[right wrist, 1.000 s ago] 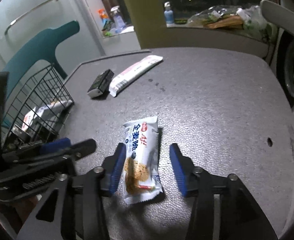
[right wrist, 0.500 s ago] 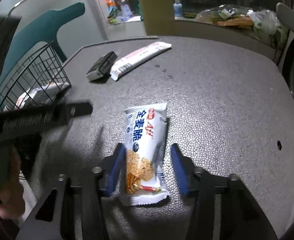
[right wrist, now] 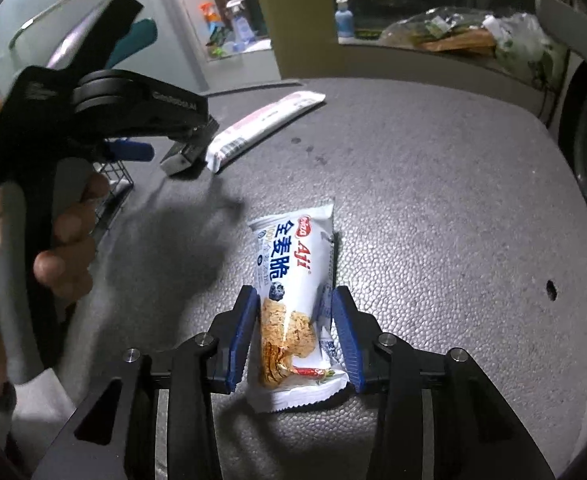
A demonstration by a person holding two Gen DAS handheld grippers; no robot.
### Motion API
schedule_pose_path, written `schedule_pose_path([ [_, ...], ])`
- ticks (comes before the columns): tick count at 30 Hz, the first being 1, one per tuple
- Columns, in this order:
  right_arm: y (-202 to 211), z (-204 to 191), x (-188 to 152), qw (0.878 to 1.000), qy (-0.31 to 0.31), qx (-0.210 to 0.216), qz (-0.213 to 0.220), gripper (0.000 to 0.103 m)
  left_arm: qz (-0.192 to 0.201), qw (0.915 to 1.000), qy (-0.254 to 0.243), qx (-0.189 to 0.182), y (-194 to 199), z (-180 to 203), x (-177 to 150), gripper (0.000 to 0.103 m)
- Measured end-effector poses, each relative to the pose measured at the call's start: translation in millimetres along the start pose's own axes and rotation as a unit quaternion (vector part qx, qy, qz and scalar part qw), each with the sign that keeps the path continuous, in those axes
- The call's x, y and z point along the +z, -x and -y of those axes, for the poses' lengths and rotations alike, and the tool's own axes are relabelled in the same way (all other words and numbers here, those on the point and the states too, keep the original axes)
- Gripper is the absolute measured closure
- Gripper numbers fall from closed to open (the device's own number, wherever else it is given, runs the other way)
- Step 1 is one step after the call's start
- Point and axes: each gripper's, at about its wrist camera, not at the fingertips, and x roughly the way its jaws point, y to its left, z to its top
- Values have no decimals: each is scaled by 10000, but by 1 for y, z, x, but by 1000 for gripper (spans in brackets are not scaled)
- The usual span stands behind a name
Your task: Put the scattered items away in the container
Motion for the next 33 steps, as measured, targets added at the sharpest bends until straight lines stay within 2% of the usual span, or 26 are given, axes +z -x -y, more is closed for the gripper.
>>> schedule_pose_path([
  [1, 0, -1, 1, 10000, 19, -14, 22, 62, -28, 10000, 31, 12, -3, -1, 3, 37],
  [4, -4, -4, 4, 9999, 70, -94, 51, 50, -91, 9999, 129, 48, -12, -6, 8, 36],
  [9, -14, -7, 8, 9996, 99, -247, 26, 48, -208, 9995, 236, 101, -31, -7, 12, 34],
  [13, -16, -9, 11, 9995, 165, -264, 5, 48, -115, 9994, 321, 100, -36, -11, 16, 31],
  [15, -15, -8, 11, 9996, 116, -239, -7, 54, -128, 9992, 366, 121, -39, -11, 18, 31],
  [16, -15, -8, 11, 9997, 109, -233, -23, 64, -150, 9991, 380, 138, -39, -11, 18, 31],
  [17, -15, -8, 11, 9996, 119, -254, -43, 65, -153, 9990, 384, 140, -39, -10, 19, 32],
  [18, -13, -8, 11, 9996, 114, -256, -50, 65, -142, 9991, 380, 114, -38, -9, 19, 43],
  [19, -12, -7, 10, 9997, 95, -235, -63, 65, -121, 9994, 313, -8, -37, -8, 18, 49],
  [22, -8, -6, 8, 9995, 67, -287, -82, 66, -128, 9998, 162, 74, -33, -2, 15, 50],
  [26, 6, -3, 2, 9993, -33, -362, -76, 66, -184, 9998, -35, -28, -23, 5, -1, 51],
  [33, 26, 1, -17, 9990, -162, -406, -135, 66, -416, 9965, -603, -406, 7, 14, -58, 51],
])
